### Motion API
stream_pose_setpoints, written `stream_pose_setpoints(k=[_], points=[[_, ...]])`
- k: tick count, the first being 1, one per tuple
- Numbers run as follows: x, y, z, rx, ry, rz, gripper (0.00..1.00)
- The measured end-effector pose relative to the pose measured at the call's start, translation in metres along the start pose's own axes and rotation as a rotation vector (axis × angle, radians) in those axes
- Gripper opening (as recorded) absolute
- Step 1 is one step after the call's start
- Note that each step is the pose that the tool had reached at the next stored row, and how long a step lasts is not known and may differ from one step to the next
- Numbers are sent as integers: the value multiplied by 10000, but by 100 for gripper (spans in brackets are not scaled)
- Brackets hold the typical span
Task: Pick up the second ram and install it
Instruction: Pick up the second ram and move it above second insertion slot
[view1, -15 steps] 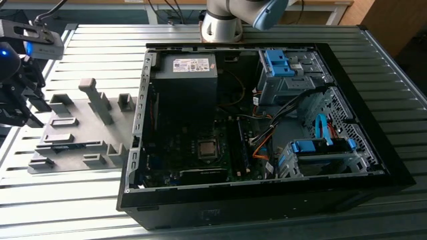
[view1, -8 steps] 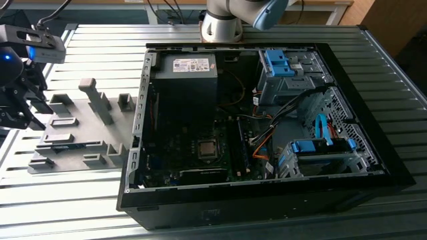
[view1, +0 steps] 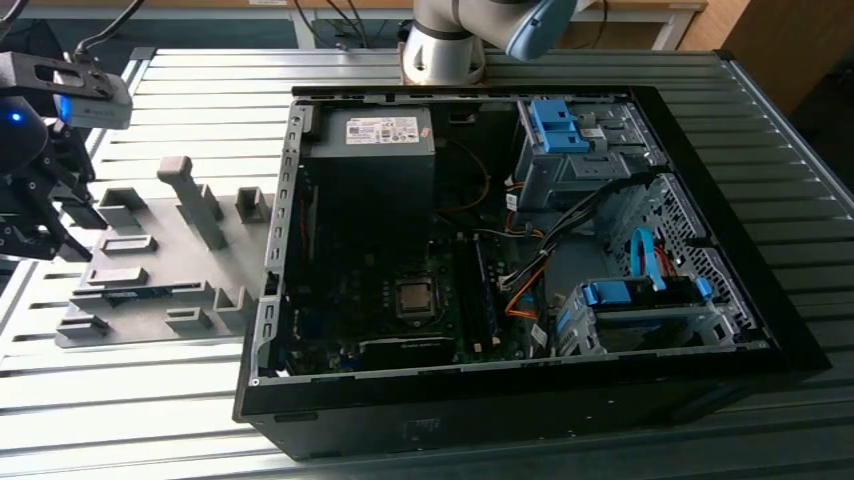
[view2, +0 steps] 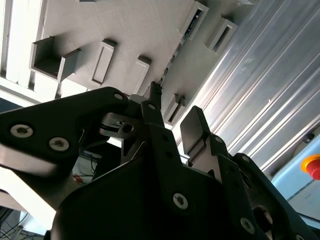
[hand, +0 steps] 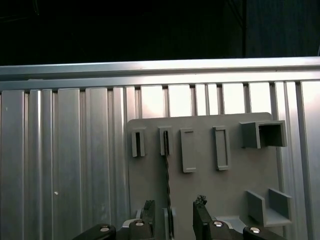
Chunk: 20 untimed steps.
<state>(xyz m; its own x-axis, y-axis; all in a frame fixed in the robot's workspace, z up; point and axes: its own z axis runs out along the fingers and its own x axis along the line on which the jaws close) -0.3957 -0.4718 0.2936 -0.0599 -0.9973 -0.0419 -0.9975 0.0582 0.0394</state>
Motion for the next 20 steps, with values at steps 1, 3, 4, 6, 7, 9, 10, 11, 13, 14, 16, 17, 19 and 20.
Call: stream_pose_setpoints(k=[1, 3, 4, 6, 7, 9, 10, 11, 13, 14, 16, 17, 19, 20], points=[[0, 6, 11, 2, 0, -3, 43], [2, 15, 42, 5, 0, -9, 43], [4, 19, 59, 4, 1, -11, 43], [5, 24, 96, 5, 1, -33, 43], [6, 26, 114, 3, 3, -64, 43], [8, 27, 146, 4, 6, -160, 43], [9, 27, 160, 2, 9, -217, 43], [9, 27, 174, 1, 11, -268, 43], [10, 26, 196, -1, 12, -306, 43], [11, 26, 210, -1, 12, -306, 43], [16, 24, 242, 0, 11, -308, 43], [20, 23, 258, -1, 12, -308, 43], [29, 22, 292, 0, 12, -308, 43], [33, 20, 310, -1, 12, -309, 43]])
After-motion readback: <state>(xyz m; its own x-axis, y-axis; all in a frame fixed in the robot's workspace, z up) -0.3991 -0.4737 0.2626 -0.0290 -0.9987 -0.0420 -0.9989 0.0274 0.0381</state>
